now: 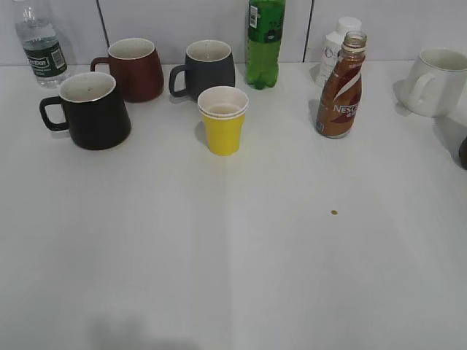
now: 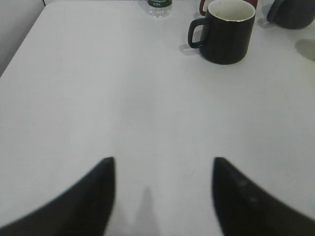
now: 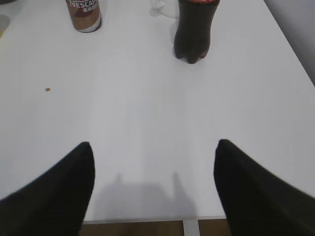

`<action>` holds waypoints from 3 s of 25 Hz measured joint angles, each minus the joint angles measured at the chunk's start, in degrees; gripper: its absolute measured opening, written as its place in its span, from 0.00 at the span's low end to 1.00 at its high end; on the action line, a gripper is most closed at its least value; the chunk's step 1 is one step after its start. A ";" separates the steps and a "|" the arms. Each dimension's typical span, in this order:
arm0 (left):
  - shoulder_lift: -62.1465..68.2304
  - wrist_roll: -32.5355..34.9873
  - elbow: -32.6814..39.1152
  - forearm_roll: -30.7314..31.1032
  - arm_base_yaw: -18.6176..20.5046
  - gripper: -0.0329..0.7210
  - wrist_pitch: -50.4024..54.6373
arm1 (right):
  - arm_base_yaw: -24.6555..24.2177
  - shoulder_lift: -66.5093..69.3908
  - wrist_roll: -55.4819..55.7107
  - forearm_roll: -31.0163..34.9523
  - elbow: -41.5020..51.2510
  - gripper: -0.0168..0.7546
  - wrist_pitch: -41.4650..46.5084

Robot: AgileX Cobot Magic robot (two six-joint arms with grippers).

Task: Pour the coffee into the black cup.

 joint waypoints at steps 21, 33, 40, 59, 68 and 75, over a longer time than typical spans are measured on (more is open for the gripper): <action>28.54 0.07 -3.92 0.17 -0.51 0.83 -36.24 | 0.00 0.00 0.00 0.00 0.00 0.79 -0.02; 48.49 0.45 6.80 0.59 -4.65 0.82 -77.99 | 0.00 0.00 0.00 0.00 0.00 0.79 -0.02; 61.13 0.46 9.46 0.54 -4.65 0.82 -86.61 | 0.00 0.00 0.00 0.00 0.00 0.79 -0.02; 84.76 0.46 9.80 0.49 -4.65 0.76 -108.54 | 0.00 0.00 0.00 0.00 0.00 0.79 -0.02; 93.96 0.51 6.31 -2.57 -4.65 0.75 -112.58 | 0.00 0.00 0.00 0.00 0.00 0.79 -0.02; 100.79 0.51 1.45 -2.64 -4.65 0.74 -113.45 | 0.00 0.00 0.00 0.00 0.00 0.79 -0.02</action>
